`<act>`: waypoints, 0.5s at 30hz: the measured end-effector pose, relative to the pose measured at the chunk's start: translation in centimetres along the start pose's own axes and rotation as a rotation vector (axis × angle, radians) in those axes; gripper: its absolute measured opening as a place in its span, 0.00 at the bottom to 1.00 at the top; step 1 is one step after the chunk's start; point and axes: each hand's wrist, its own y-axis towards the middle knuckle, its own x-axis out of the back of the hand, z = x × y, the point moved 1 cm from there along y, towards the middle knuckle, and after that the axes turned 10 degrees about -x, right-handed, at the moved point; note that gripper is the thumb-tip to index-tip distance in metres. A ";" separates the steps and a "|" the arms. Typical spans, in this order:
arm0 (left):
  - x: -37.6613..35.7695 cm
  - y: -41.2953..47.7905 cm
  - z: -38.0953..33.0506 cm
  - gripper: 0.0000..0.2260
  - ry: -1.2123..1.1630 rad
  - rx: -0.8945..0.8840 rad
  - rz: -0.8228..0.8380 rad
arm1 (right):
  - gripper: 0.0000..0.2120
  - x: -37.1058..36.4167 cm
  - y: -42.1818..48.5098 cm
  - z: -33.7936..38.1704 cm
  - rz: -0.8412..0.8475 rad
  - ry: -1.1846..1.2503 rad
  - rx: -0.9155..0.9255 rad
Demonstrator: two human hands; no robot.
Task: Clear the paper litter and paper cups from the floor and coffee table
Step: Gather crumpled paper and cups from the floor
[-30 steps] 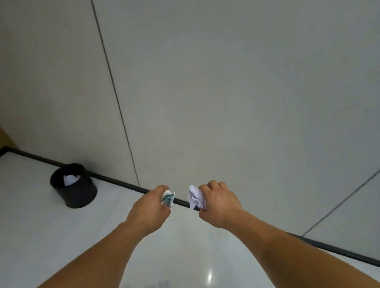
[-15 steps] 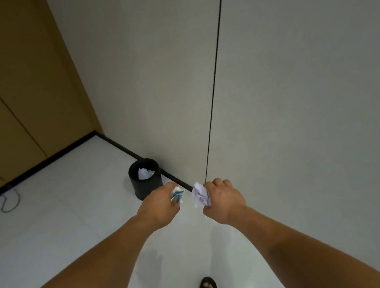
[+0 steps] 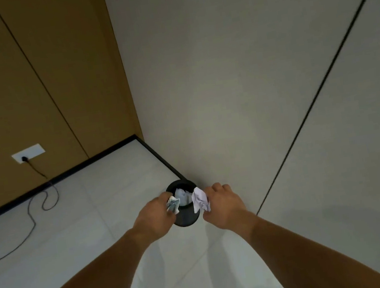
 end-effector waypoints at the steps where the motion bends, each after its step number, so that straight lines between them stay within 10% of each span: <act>1: 0.6 1.7 1.3 0.16 -0.008 0.002 -0.009 | 0.23 -0.2 1.9 1.0 0.009 0.000 0.003; 15: 5.7 26.4 12.2 0.18 0.020 -0.108 0.214 | 0.22 -0.7 22.8 7.2 0.058 0.091 -0.235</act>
